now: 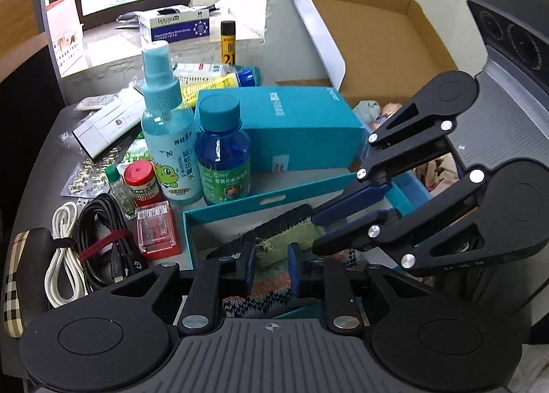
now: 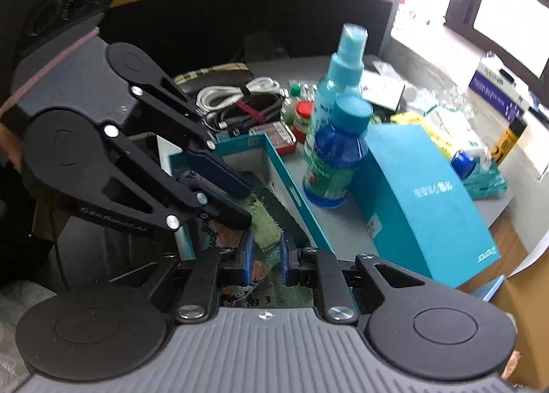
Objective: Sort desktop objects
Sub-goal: 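Lower the glove into the teal box and open the right tool, then move the open right tool back over the cardboard box, then grasp the smaller green-and-pink glove by its cuff with the right tool, then lift the glove, lay it flat in the box, open the right tool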
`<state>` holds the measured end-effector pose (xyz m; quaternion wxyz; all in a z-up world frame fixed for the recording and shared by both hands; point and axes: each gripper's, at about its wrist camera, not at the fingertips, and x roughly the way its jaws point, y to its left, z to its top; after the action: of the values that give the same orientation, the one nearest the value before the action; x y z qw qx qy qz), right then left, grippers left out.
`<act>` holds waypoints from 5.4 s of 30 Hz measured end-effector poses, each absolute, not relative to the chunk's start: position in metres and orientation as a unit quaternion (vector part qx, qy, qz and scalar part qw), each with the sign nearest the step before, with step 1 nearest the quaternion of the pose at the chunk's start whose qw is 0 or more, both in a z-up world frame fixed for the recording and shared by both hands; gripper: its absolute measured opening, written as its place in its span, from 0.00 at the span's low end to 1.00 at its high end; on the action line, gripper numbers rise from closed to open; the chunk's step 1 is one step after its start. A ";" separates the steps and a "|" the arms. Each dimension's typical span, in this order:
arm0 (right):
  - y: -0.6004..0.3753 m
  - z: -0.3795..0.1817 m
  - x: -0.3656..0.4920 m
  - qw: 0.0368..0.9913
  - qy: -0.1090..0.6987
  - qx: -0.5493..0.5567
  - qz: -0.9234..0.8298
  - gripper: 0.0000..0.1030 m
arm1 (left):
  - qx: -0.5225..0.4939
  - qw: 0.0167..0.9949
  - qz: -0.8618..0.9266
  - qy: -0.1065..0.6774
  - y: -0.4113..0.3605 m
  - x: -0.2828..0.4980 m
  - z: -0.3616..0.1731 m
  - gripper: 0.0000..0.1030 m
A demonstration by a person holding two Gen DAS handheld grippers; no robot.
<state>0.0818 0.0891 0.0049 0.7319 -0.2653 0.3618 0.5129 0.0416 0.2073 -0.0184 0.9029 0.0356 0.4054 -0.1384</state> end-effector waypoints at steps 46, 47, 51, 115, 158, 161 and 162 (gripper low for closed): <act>-0.135 0.026 0.084 0.879 0.342 -0.143 0.298 0.40 | 0.089 0.913 -0.223 0.330 0.065 0.061 0.015 0.76; -0.142 0.024 0.086 0.882 0.344 -0.141 0.290 0.40 | 0.091 0.912 -0.227 0.329 0.061 0.063 0.014 0.76; -0.165 0.017 0.096 0.890 0.348 -0.138 0.261 0.40 | 0.099 0.908 -0.241 0.329 0.043 0.071 0.012 0.76; -0.241 0.011 0.178 0.901 0.355 -0.116 0.220 0.21 | 0.122 0.895 -0.274 0.330 0.001 0.096 -0.019 0.82; -0.165 0.009 0.112 0.863 0.373 -0.245 0.237 0.23 | 0.146 0.898 -0.286 0.301 0.012 0.060 -0.007 0.86; -0.161 0.011 0.111 0.860 0.379 -0.221 0.260 0.23 | 0.152 0.898 -0.285 0.301 0.011 0.062 -0.008 0.86; -0.161 0.010 0.111 0.861 0.380 -0.216 0.261 0.23 | 0.152 0.897 -0.284 0.301 0.010 0.063 -0.008 0.86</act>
<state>0.1114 -0.1610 0.0102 0.8608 -0.2161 0.3797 0.2609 0.0630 0.0104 -0.0080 0.8975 0.1519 0.3013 -0.2841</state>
